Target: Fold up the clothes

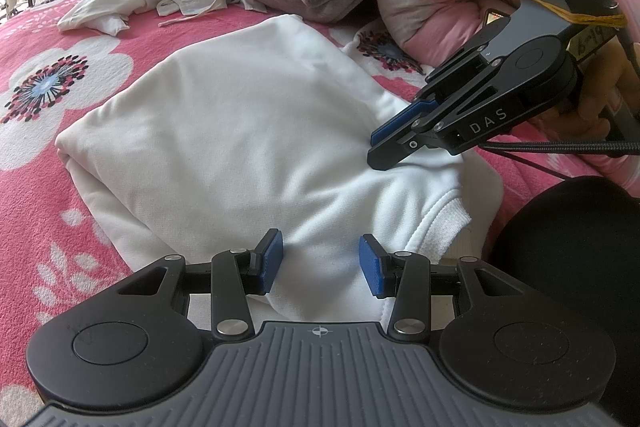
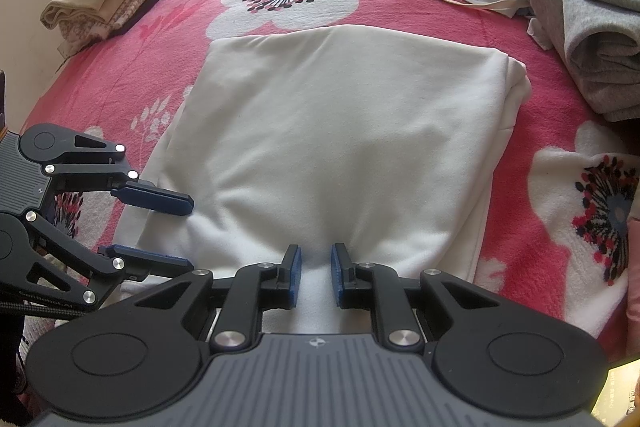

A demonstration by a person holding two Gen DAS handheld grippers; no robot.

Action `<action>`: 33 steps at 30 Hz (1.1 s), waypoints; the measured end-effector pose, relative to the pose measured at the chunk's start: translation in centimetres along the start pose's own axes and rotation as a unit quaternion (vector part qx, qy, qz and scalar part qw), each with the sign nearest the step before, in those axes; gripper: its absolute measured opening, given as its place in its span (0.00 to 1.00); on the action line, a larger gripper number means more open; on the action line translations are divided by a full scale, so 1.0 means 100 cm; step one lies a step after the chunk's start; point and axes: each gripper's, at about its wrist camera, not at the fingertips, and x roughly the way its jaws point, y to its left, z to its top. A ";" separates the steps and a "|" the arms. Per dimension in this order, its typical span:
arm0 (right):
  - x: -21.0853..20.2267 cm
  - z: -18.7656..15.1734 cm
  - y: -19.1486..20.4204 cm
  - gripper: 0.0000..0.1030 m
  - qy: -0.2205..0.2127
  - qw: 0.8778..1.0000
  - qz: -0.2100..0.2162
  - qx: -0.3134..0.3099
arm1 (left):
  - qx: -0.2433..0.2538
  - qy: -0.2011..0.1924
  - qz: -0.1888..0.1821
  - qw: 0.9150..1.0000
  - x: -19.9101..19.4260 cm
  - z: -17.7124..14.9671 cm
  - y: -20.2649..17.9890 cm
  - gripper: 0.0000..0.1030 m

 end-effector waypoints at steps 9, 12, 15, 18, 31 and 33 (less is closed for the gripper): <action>0.001 0.000 0.000 0.17 0.000 1.000 0.001 -0.002 | 0.000 0.001 0.000 1.000 0.000 0.000 0.000 0.41; 0.001 0.000 0.000 0.17 0.000 1.000 0.001 -0.002 | 0.000 0.001 0.001 1.000 0.000 0.001 0.000 0.41; 0.001 0.000 0.000 0.17 0.000 1.000 0.001 -0.002 | -0.001 0.001 0.001 1.000 0.000 0.001 -0.001 0.41; 0.001 0.000 0.000 0.17 -0.001 1.000 0.002 -0.001 | -0.001 0.001 0.001 1.000 0.000 0.001 -0.001 0.41; 0.001 -0.001 0.000 0.17 -0.003 1.000 0.004 0.000 | 0.000 0.001 0.000 1.000 0.000 0.001 0.000 0.41; 0.001 -0.001 0.000 0.17 -0.003 1.000 0.003 0.000 | 0.001 0.001 0.000 1.000 0.000 0.000 0.000 0.41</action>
